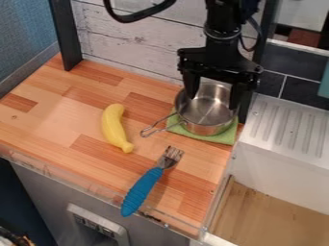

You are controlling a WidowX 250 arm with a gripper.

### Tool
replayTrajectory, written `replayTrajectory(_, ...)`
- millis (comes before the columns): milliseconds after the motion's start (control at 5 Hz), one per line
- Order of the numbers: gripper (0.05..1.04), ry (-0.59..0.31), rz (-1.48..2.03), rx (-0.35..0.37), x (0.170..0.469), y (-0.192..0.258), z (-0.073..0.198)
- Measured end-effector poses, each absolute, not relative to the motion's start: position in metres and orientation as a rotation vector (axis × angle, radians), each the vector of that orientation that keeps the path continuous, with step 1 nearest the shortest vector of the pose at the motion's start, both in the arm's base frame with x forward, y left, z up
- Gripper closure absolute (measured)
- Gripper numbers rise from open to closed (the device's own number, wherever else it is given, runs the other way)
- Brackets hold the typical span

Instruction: Moved the silver tin to the left side of the table.

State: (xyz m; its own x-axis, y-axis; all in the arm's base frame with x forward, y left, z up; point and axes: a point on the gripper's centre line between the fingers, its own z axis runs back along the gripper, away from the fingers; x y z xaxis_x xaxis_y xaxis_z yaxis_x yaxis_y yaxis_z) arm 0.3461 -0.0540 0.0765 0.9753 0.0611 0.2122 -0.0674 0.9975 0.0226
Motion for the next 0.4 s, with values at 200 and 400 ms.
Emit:
replayTrajectory(200, 0.083, -0.21, 0.038, 0.05, 0.351, -0.059, 0.067)
replayTrajectory(400, 0.083, -0.185, 0.028, 0.052, 0.356, -0.061, 0.052)
